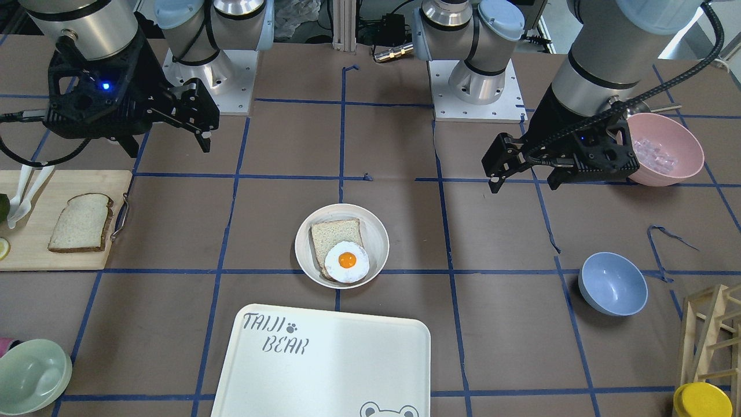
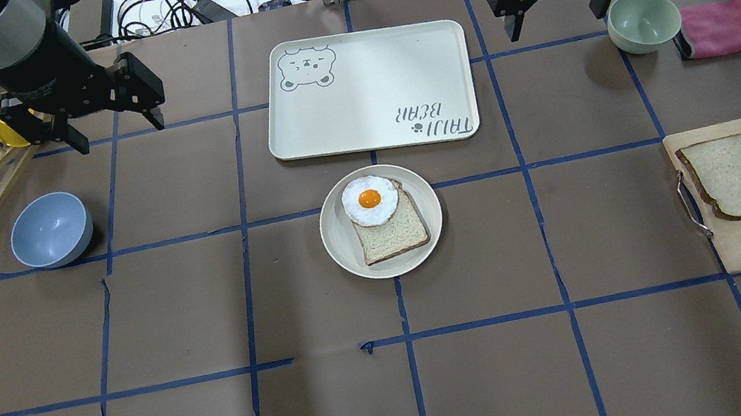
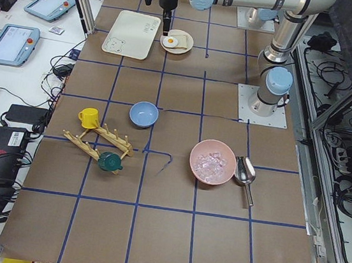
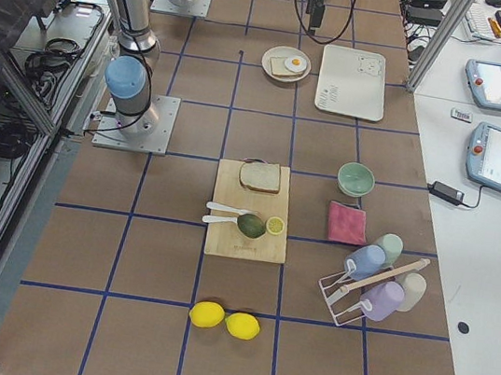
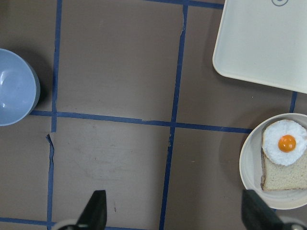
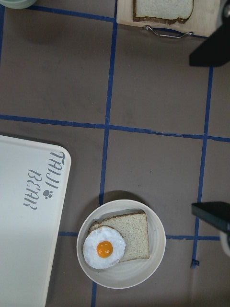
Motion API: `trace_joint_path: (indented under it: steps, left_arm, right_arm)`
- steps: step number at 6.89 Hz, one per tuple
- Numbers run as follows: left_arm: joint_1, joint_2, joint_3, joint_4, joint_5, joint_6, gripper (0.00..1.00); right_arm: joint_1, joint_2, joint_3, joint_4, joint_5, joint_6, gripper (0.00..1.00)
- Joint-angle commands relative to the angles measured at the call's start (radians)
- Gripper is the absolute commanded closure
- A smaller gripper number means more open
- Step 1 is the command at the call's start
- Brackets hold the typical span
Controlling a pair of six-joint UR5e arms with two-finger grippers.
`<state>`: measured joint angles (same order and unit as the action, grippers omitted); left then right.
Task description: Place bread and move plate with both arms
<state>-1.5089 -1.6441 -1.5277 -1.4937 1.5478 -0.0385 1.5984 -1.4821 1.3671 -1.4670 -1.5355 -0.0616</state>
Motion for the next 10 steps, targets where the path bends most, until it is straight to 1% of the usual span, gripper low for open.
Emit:
trace_joint_path:
  steps: [1, 5, 7, 8, 9, 10]
  left_arm:
    - [0.002, 0.003, 0.000, 0.001, 0.000, -0.003, 0.00]
    - [0.001, 0.010, -0.026, 0.003, 0.005, 0.000, 0.00]
    - [0.001, 0.010, -0.026, 0.004, 0.005, 0.000, 0.00]
    - [0.001, 0.010, -0.026, 0.004, 0.005, 0.000, 0.00]
    - [0.001, 0.010, -0.026, 0.004, 0.008, 0.000, 0.00]
    - [0.001, 0.015, -0.026, 0.003, 0.012, 0.000, 0.00]
  right_arm:
    - [-0.002, 0.000, 0.003, -0.009, 0.000, 0.002, 0.00]
    - [-0.009, 0.000, 0.010, -0.004, 0.000, 0.002, 0.00]
    - [-0.009, 0.002, 0.014, -0.007, -0.017, 0.003, 0.00]
    - [-0.012, 0.002, 0.014, -0.018, -0.014, 0.005, 0.00]
    - [-0.014, 0.002, 0.018, -0.065, -0.015, 0.046, 0.00]
    - [-0.014, 0.000, 0.029, -0.065, -0.017, 0.046, 0.00]
